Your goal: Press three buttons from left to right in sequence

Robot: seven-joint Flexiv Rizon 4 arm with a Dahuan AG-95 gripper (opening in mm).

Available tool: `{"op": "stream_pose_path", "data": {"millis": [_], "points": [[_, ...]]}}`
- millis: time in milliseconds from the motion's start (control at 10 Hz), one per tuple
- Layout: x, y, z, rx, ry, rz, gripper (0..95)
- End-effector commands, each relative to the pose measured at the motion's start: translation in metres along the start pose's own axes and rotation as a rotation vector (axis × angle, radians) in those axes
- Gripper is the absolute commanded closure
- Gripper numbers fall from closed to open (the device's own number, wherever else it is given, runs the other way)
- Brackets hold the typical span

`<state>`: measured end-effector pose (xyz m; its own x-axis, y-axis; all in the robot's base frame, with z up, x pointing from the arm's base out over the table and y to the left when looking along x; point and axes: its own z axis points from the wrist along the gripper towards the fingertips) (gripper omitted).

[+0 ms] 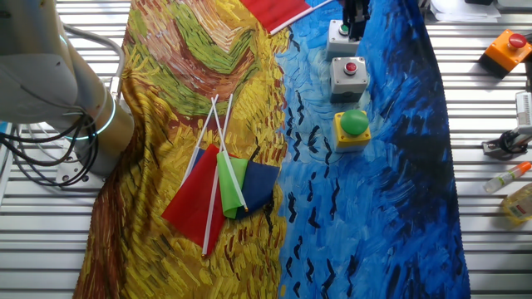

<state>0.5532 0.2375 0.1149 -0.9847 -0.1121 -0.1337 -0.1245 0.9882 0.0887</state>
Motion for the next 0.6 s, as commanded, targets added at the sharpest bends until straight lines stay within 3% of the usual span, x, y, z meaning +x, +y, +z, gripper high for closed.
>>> {"op": "stream_pose_path", "data": {"millis": [100, 600], "points": [[0.002, -0.001, 0.000, 0.003, 0.000, -0.001, 38.0], [0.001, 0.000, 0.015, 0.006, -0.007, 0.005, 38.0]]}}
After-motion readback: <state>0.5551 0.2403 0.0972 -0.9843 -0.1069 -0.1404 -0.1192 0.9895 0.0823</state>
